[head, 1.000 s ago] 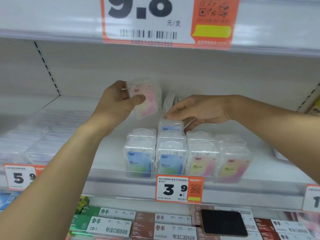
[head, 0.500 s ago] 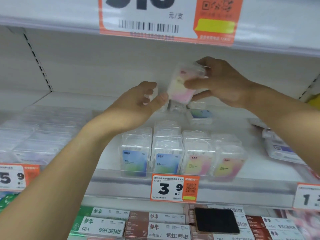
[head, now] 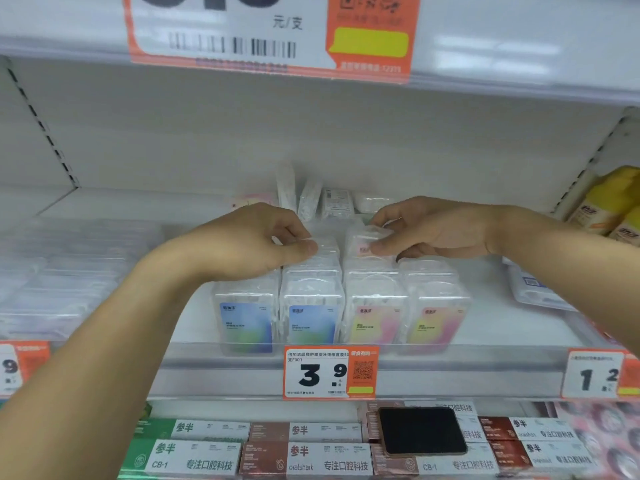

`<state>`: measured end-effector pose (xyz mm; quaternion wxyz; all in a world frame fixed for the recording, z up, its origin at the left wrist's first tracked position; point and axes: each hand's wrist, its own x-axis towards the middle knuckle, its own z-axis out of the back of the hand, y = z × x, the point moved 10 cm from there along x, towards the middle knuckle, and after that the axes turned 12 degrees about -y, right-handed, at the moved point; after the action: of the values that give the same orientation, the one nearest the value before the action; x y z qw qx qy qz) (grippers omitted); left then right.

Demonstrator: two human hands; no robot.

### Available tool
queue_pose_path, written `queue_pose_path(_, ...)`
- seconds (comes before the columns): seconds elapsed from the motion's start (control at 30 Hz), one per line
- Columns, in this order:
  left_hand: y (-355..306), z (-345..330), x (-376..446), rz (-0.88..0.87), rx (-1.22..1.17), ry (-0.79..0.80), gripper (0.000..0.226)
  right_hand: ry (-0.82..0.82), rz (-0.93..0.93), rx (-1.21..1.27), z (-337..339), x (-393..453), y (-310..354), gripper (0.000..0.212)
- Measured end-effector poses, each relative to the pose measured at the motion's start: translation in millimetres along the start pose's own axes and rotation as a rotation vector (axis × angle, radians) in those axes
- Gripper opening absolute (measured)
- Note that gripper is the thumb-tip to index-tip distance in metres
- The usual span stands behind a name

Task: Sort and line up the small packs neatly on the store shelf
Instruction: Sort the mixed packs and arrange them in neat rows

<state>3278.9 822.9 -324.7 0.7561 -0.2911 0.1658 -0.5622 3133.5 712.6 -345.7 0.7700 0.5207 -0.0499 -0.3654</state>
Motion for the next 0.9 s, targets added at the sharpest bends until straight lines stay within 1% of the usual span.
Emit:
queue_pose_path(0.1, 0, 0, 0, -0.005, 0.000, 0.012, 0.025, 0.064, -0.037, -0.028, -7, -2, -7, 0.037)
queue_pose_path(0.17, -1, -1, 0, -0.012, 0.004, 0.019, 0.024, 0.066, -0.046, -0.026, -7, 1, -10, 0.033)
queue_pose_path(0.23, -2, -1, 0, -0.014, 0.009, 0.022, 0.023, 0.060, -0.049, -0.036, -7, 3, -11, 0.034)
queue_pose_path(0.27, -2, 0, 0, -0.015, 0.012, 0.022, 0.024, 0.066, -0.052, -0.041, -8, 2, -11, 0.040)
queue_pose_path(0.33, -2, 0, -1, -0.014, 0.019, 0.026, 0.025, 0.073, -0.057, -0.028, -6, 1, -10, 0.060)
queue_pose_path(0.37, -1, 0, -1, -0.012, 0.022, 0.031, 0.025, 0.027, -0.049, -0.011, 1, 3, -7, 0.066)
queue_pose_path(0.4, -1, 0, -1, -0.010, 0.023, 0.037, 0.026, -0.078, -0.026, 0.013, 15, 9, -4, 0.063)
queue_pose_path(0.43, -1, 0, -1, -0.007, 0.017, 0.046, 0.027, -0.245, 0.012, 0.013, 37, 16, -2, 0.056)
queue_pose_path(0.47, -2, 0, -2, -0.001, 0.003, 0.055, 0.028, -0.441, 0.049, -0.044, 64, 22, -2, 0.046)
queue_pose_path(0.5, -3, 0, -3, 0.003, -0.020, 0.060, 0.031, -0.619, 0.071, -0.170, 88, 26, -4, 0.039)
queue_pose_path(0.53, -4, 2, -3, 0.007, -0.045, 0.057, 0.034, -0.714, 0.063, -0.313, 101, 29, -6, 0.040)
queue_pose_path(0.57, -6, 4, -4, 0.009, -0.069, 0.045, 0.037, -0.706, 0.022, -0.430, 101, 34, -13, 0.051)
queue_pose_path(0.6, -6, 9, -4, 0.011, -0.091, 0.023, 0.038, -0.625, -0.040, -0.506, 93, 42, -24, 0.069)
queue_pose_path(0.63, -7, 14, -3, 0.012, -0.113, -0.008, 0.035, -0.533, -0.097, -0.543, 81, 49, -35, 0.088)
queue_pose_path(0.67, -8, 21, -2, 0.008, -0.139, -0.042, 0.030, -0.475, -0.127, -0.558, 70, 53, -41, 0.104)
queue_pose_path(0.7, -11, 29, 0, -0.007, -0.172, -0.074, 0.023, -0.458, -0.120, -0.570, 63, 58, -44, 0.114)
queue_pose_path(0.73, -14, 38, 5, -0.025, -0.210, -0.107, 0.017, -0.472, -0.085, -0.591, 60, 64, -44, 0.121)
queue_pose_path(0.8, -19, 59, 19, -0.037, -0.242, -0.204, 0.014, -0.506, -0.030, -0.603, 58, 74, -40, 0.129)
queue_pose_path(0.9, -17, 74, 62, -0.018, -0.146, -0.364, 0.019, -0.466, -0.071, -0.481, 61, 72, -39, 0.131)
